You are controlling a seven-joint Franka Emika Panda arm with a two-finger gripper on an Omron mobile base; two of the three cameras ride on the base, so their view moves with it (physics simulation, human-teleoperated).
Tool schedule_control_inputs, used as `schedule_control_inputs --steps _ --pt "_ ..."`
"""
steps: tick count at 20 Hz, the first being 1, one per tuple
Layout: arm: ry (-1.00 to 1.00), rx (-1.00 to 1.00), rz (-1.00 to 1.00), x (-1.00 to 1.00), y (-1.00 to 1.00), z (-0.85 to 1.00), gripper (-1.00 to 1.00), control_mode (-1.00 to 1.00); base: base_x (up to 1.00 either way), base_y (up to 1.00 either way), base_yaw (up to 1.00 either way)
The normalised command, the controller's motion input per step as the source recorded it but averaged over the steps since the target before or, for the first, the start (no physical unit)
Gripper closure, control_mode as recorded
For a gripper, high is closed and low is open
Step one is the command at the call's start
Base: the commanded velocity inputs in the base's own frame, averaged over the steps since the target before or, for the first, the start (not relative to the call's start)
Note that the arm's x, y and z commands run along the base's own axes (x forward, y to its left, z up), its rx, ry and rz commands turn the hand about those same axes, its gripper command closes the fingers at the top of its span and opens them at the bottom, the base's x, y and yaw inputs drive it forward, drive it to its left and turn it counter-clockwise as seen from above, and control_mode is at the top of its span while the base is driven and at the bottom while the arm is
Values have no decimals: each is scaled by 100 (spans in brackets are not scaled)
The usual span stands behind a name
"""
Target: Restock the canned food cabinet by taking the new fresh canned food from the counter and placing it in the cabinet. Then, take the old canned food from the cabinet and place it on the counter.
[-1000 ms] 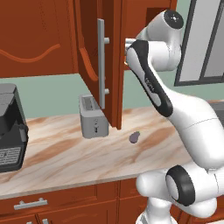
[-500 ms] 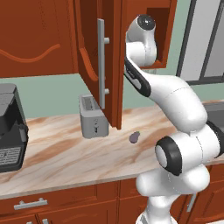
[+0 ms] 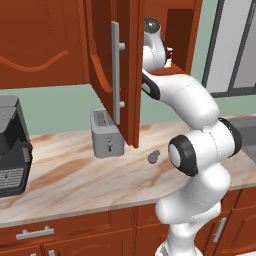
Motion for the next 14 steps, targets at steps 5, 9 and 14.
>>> schedule_control_inputs --steps 5,9,14 --pt "-2 -6 0 48 0 -7 -100 -100 0 0 0" --pt "-7 -2 0 46 0 0 -100 -100 0 0 0" --pt "-16 -1 0 -9 0 1 -100 -100 0 0 0"
